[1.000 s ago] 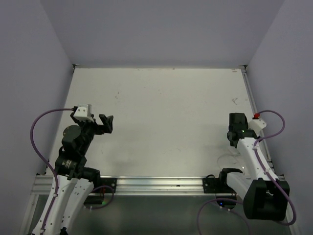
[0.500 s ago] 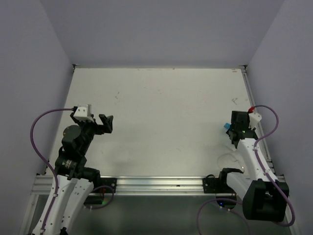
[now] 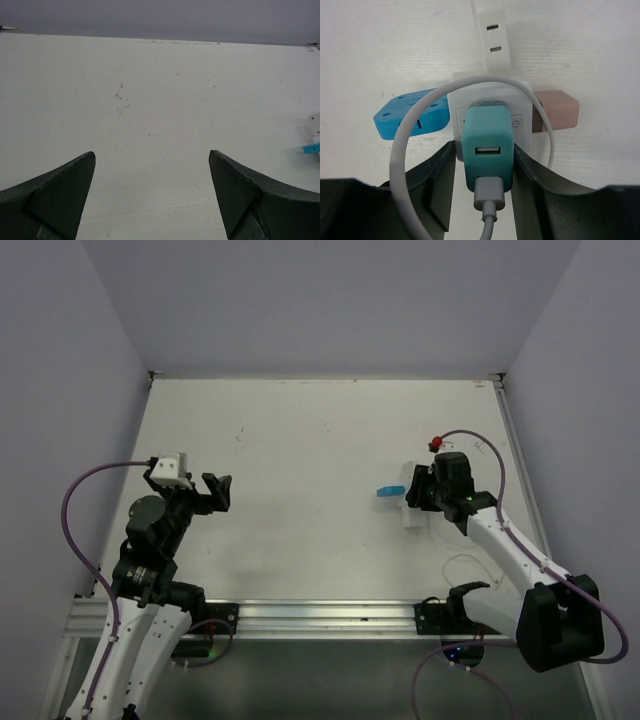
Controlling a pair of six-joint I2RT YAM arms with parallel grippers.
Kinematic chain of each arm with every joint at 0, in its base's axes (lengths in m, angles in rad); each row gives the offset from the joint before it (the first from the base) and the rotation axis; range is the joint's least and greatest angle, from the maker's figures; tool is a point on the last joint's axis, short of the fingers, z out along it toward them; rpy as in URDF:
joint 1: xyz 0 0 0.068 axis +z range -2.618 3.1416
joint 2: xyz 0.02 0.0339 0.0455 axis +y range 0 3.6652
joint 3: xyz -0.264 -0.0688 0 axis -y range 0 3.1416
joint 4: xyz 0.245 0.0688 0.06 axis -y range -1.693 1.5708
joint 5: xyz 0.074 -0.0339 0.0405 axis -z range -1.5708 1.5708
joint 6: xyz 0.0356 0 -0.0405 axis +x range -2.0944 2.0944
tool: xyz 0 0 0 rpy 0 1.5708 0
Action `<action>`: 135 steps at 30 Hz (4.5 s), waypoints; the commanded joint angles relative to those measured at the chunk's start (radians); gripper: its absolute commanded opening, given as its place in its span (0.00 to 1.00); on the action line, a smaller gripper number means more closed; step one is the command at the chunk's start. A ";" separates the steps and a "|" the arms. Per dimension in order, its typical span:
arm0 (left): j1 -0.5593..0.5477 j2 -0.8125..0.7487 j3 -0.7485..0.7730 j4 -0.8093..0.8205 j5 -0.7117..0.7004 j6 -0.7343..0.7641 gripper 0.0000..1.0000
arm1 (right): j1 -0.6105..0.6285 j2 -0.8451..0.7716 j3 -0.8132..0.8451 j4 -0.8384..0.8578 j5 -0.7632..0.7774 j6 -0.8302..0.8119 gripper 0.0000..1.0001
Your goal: Pull the plug off the socket
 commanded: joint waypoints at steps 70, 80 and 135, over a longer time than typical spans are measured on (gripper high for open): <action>-0.006 0.063 0.003 0.046 0.002 0.011 1.00 | 0.289 0.141 0.064 0.085 0.212 -0.073 0.72; -0.006 0.062 0.003 0.041 0.000 0.009 1.00 | 0.290 -0.049 -0.082 0.281 0.218 -0.022 0.77; -0.006 0.135 -0.019 0.098 0.183 -0.026 1.00 | 0.358 0.018 -0.104 0.393 0.197 -0.116 0.00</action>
